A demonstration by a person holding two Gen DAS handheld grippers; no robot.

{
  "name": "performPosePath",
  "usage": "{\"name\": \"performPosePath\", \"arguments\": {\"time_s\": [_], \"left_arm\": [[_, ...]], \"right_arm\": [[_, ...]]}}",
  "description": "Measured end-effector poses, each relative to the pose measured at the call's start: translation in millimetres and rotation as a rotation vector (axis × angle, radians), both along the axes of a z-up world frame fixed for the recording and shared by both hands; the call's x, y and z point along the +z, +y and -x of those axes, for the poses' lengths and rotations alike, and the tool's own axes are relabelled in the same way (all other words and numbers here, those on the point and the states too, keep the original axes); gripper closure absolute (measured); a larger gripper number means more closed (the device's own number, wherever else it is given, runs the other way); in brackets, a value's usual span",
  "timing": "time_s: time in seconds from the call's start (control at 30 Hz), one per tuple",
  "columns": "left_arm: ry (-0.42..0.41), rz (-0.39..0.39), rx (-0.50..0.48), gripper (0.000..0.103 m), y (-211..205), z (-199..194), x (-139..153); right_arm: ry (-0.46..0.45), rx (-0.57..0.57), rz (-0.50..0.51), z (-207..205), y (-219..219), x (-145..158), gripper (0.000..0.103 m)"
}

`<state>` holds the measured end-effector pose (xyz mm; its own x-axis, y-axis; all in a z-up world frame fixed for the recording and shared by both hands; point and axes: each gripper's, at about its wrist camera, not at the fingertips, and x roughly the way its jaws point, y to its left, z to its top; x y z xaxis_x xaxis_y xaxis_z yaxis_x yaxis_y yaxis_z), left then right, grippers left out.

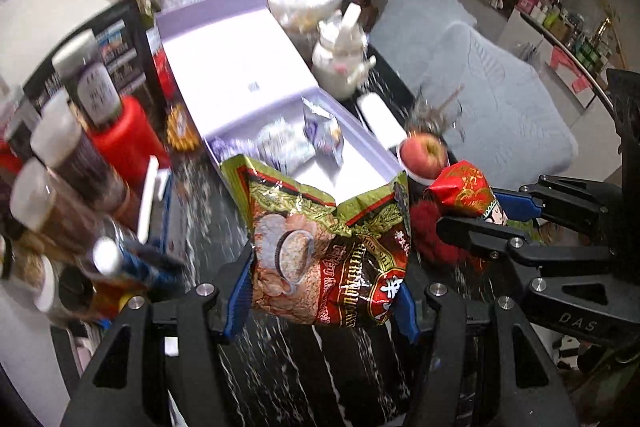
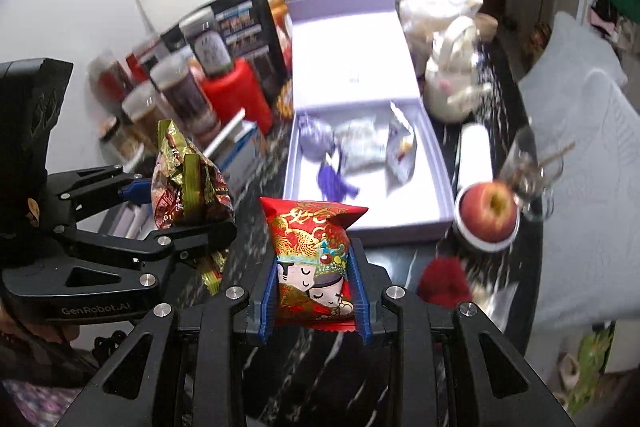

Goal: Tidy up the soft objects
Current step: 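Carry both snack bags with both tools toward the lavender box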

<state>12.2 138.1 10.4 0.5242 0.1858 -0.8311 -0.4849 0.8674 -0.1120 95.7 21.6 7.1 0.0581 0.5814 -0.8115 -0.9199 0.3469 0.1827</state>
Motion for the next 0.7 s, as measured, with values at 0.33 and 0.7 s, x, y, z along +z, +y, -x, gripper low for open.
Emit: {"name": "performPosePath", "arguments": {"time_s": [0.33,0.7], "left_arm": [[-0.057,-0.054,0.014,0.045,34.2,-30.6,27.4],[-0.033,-0.046,0.01,0.045,76.1,-75.6,14.7]], "right_arm": [[-0.032,-0.006,-0.071,-31.0,28.9,27.3,0.072],[-0.043,-0.033,-0.076,-75.1,68.2,23.8,0.072]]}}
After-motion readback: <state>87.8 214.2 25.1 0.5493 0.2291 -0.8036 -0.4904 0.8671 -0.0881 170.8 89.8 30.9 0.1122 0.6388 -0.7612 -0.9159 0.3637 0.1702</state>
